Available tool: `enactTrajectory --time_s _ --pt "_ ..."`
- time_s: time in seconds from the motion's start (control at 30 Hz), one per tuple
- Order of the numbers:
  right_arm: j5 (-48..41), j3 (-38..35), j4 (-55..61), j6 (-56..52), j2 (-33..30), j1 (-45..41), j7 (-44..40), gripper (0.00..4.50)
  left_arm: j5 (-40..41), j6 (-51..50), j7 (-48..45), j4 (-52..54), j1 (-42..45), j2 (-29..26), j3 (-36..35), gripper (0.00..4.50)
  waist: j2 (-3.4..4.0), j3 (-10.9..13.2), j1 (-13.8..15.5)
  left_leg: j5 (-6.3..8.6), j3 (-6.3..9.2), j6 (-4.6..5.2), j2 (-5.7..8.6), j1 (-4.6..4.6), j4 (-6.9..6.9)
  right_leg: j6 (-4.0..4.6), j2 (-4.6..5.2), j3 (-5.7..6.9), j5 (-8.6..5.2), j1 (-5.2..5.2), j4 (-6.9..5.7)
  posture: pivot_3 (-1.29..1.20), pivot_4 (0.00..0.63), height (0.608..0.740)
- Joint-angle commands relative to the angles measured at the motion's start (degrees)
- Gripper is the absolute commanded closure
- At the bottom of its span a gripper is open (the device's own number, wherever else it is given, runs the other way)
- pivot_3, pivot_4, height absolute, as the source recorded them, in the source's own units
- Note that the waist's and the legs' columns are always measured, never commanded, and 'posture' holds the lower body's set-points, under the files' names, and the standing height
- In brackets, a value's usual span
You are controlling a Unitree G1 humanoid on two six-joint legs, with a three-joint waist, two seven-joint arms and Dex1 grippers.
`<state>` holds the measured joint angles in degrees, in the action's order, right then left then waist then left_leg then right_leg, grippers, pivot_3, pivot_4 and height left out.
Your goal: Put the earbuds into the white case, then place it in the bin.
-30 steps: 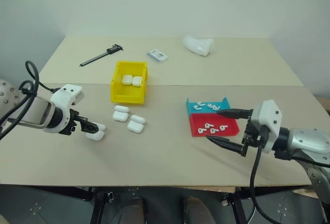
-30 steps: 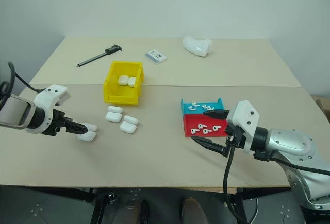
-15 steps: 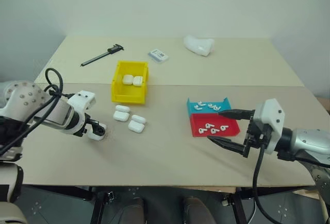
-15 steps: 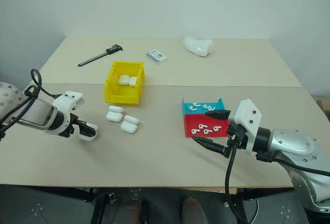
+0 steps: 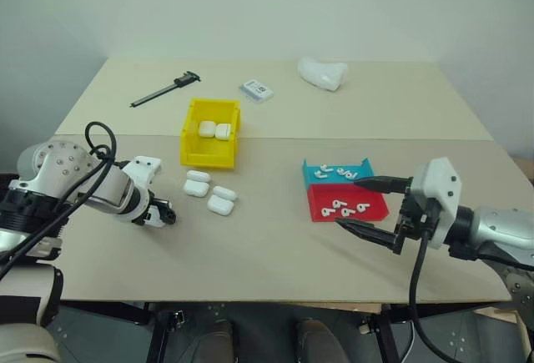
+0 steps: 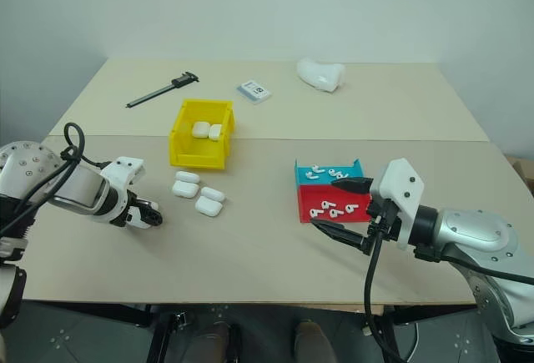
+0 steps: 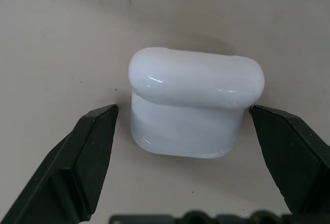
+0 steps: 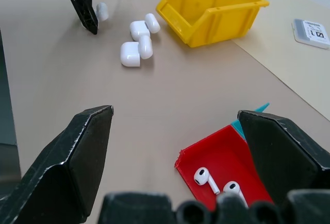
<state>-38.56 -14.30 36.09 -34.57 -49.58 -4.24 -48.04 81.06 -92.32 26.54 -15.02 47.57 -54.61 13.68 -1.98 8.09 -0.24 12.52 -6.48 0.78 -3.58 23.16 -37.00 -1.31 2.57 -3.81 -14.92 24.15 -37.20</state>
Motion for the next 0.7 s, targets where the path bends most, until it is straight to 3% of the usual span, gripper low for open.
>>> enactTrajectory --time_s 0.03,0.1,0.3,0.5,0.7 --pt "-1.6 -2.3 2.3 -0.5 -0.9 -0.5 0.5 0.01 -1.3 -0.2 0.1 -0.2 -0.4 0.6 -1.1 0.04 0.01 0.0 0.1 -0.01 0.00 -0.01 0.00 -0.02 0.00 0.00 0.00 0.00 0.00 -0.01 -0.01 0.00 0.150 0.740" --pt "-1.9 -2.6 2.5 -0.7 -1.0 -0.5 0.7 0.01 -2.0 -0.2 0.5 0.7 -1.1 1.3 -1.8 0.04 0.02 0.0 0.2 -0.01 0.01 -0.02 0.01 -0.04 0.00 0.00 0.01 0.01 0.00 -0.05 -0.02 0.00 0.150 0.740" --pt "-1.8 -2.6 2.3 -0.4 -1.1 -0.1 1.0 0.00 -2.0 -0.2 0.7 1.8 -1.6 0.6 -2.7 1.66 0.05 0.0 0.3 -0.01 0.03 -0.02 0.02 -0.05 0.00 -0.01 0.02 0.00 0.01 -0.05 -0.02 0.00 0.150 0.740" --pt "-1.2 -2.1 1.9 0.4 -0.5 0.1 1.2 0.00 -3.9 -0.2 1.9 5.0 -4.0 -1.9 -8.5 1.67 0.04 0.0 -0.3 -0.02 0.03 -0.03 0.00 -0.03 0.01 -0.01 0.01 0.00 0.01 -0.01 -0.03 0.00 0.150 0.740" --pt "0.3 -1.3 0.5 1.9 1.2 -0.4 2.3 0.00 -7.5 5.8 4.0 19.0 -13.4 -1.8 -29.9 1.67 0.02 0.0 -0.5 -0.02 0.04 -0.04 -0.05 0.03 0.01 0.00 0.02 0.01 0.01 0.03 -0.01 0.00 0.150 0.740"
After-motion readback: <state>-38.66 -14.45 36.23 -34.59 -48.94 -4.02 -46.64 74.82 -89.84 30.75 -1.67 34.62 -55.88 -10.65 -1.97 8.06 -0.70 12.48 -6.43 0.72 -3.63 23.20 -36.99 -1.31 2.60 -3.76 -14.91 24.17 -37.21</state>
